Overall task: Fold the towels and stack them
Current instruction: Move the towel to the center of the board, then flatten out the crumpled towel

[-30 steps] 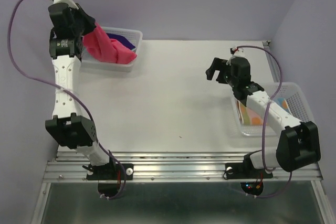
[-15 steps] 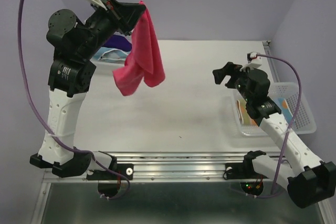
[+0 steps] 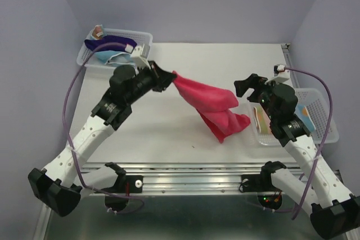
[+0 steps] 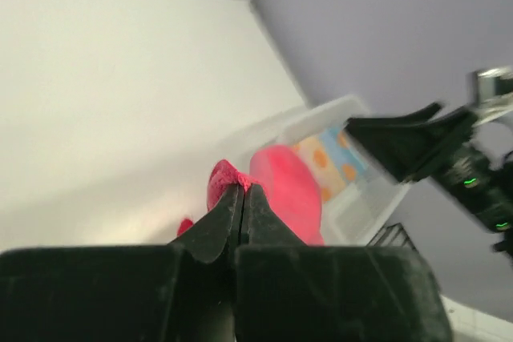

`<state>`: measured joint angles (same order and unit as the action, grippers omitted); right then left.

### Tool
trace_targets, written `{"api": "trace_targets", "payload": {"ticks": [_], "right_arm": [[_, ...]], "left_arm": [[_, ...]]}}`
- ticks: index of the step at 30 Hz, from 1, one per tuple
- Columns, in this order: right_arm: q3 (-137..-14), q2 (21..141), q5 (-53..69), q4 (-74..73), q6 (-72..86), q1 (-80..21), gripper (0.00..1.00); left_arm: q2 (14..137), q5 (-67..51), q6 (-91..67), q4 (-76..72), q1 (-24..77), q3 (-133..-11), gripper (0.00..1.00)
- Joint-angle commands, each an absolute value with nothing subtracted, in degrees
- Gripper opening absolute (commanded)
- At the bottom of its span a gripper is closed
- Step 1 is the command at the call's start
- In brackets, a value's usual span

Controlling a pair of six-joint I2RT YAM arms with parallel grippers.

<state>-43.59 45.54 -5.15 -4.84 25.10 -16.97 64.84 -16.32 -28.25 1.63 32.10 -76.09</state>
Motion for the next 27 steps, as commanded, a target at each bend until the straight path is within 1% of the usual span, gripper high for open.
{"api": "trace_targets", "payload": {"ticks": [1, 2, 3, 4, 5, 7, 9, 10, 13, 16, 19, 21, 22, 23, 24, 25, 27], "right_arm": [[-44.8, 48.8, -4.6, -7.3, 24.4, -17.2, 1.00], [-45.2, 50.6, -2.6, -7.1, 24.2, -17.3, 1.00], [-45.3, 51.9, -1.4, -6.8, 24.0, -17.4, 1.00], [-45.9, 53.1, -0.4, -6.6, 23.9, -17.5, 1.00], [-46.3, 54.2, 0.2, -6.9, 23.6, -17.6, 1.00], [-46.8, 57.5, 1.8, -7.8, 23.0, -20.3, 1.00], [-47.7, 59.9, -1.9, -10.3, 22.9, -23.8, 1.00], [-48.1, 62.4, -5.9, -12.5, 23.2, -27.6, 1.00], [-49.2, 65.7, -11.4, -15.8, 24.8, -32.8, 1.00], [-50.2, 68.7, -14.2, -19.1, 26.9, -34.8, 1.00], [-48.2, 69.4, -13.5, -21.6, 28.8, -35.4, 1.00], [-46.4, 69.9, -11.7, -21.5, 29.8, -35.3, 1.00], [-46.0, 70.1, -11.3, -21.0, 29.9, -35.3, 1.00], [-45.4, 70.4, -11.0, -20.7, 29.8, -35.4, 1.00], [-45.0, 70.7, -10.8, -20.2, 29.9, -35.3, 1.00], [-44.4, 71.7, -10.3, -18.8, 29.9, -35.3, 1.00], [-44.5, 73.6, -9.9, -18.0, 30.0, -35.3, 1.00]], "left_arm": [[52.6, -2.6, -40.0, -3.6, 31.6, -50.2, 0.04], [51.5, -0.5, -42.9, -1.4, 31.2, -43.5, 0.32], [50.9, -0.4, -42.6, -0.1, 30.7, -41.9, 0.58], [51.1, 2.0, -42.6, 7.7, 30.1, -41.6, 0.89], [51.4, 8.7, -43.5, 11.6, 30.0, -41.7, 0.99], [52.3, 12.7, -45.6, 16.3, 30.0, -41.6, 0.99], [53.1, 13.4, -46.3, 17.9, 30.0, -40.8, 0.99], [53.2, 13.4, -46.2, 17.8, 29.9, -40.7, 0.99], [53.1, 14.0, -45.5, 17.5, 29.9, -40.5, 0.99], [53.0, 12.6, -45.2, 17.2, 29.9, -39.1, 0.99], [52.4, 8.9, -45.7, 15.7, 29.9, -35.1, 0.99], [51.2, 3.1, -46.1, 11.5, 30.0, -30.4, 0.99], [50.3, 0.9, -46.1, 7.2, 30.0, -28.5, 0.99], [49.9, -3.7, -46.4, 4.7, 30.0, -26.5, 0.99], [49.8, -5.3, -46.8, 2.1, 30.1, -22.9, 0.99], [50.3, -6.6, -47.8, -2.1, 30.1, -21.4, 0.99], [51.8, -8.3, -48.6, -4.5, 30.2, -19.3, 0.99]]}}
